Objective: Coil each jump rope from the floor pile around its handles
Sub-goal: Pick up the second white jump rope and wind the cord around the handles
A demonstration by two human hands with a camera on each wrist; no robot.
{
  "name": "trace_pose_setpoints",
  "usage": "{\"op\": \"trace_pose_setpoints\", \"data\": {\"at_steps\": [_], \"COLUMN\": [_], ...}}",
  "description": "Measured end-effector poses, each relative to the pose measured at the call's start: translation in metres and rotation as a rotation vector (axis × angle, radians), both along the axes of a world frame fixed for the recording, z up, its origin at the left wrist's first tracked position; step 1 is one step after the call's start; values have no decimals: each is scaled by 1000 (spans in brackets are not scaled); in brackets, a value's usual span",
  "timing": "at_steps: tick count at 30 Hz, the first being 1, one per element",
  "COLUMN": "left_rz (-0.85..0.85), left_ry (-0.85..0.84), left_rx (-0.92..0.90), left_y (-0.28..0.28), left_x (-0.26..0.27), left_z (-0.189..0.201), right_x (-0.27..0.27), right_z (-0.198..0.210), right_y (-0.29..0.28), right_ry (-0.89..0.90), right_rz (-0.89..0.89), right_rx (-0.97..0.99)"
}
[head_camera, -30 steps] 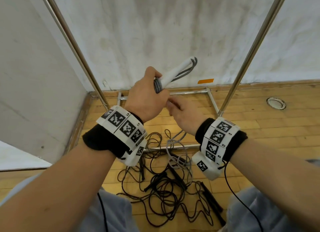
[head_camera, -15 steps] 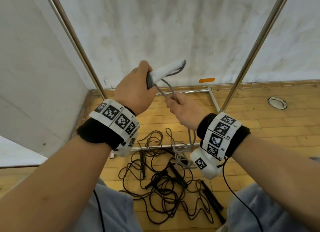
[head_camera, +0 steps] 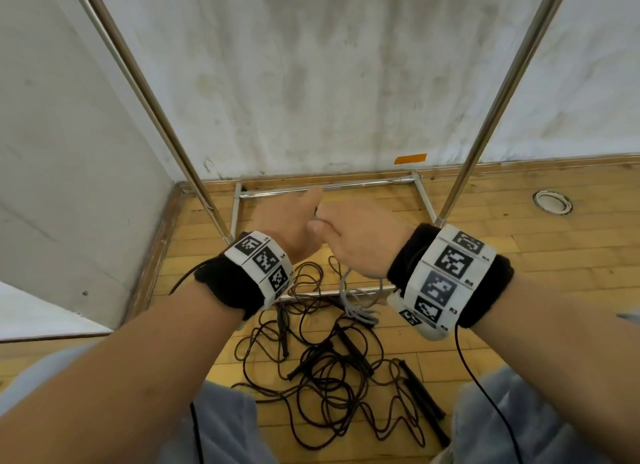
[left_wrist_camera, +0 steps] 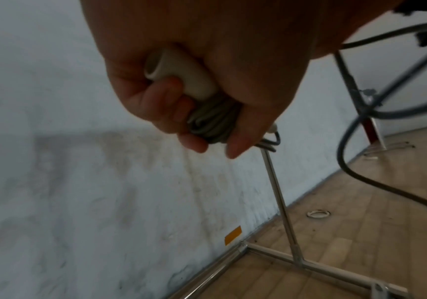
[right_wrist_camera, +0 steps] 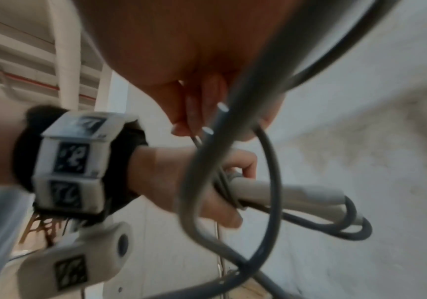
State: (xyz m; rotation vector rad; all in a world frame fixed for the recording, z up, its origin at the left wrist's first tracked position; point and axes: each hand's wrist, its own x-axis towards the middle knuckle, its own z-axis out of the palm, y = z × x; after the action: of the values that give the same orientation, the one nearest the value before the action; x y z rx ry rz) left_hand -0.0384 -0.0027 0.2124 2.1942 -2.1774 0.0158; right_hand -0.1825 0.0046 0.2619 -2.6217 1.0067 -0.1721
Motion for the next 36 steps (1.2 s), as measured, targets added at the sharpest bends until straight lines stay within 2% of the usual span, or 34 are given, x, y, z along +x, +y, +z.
{"op": "trace_pose_setpoints", "data": {"at_steps": [5, 11, 13, 20, 22, 25, 28, 29, 32, 36], "left_rz": [-106, -141, -165, -281, -245, -172, -126, -92, 8, 41], "left_ry": [56, 109, 124, 324, 461, 693, 812, 841, 900, 1003], "left_rx": [-103, -124, -165, -249, -240, -265, -324, -332, -354, -338], "left_y": [6, 11, 13, 25, 29, 29, 26, 25, 20, 13], "left_x": [-16, -21, -21, -17, -19, -23, -24, -24, -21, -14], "left_z": [-1, 5, 9, 34, 41, 47, 50, 50, 49, 50], "right_x": [-20, -36, -38, -47, -47, -37, -22, -18, -5, 4], "right_z": [12, 8, 7, 0, -2, -5, -10, -13, -19, -20], "right_y": [-25, -49, -55, -71, -72, -68, -53, -49, -38, -28], "right_ry": [-169, -237, -276, -391, -407, -421, -735, -792, -747, -751], "right_rz": [-107, -279, -306, -290, -292, -331, -308, -285, -283, -328], "right_rx": [-55, -60, 0, 442, 524, 541, 871, 913, 887, 730]}}
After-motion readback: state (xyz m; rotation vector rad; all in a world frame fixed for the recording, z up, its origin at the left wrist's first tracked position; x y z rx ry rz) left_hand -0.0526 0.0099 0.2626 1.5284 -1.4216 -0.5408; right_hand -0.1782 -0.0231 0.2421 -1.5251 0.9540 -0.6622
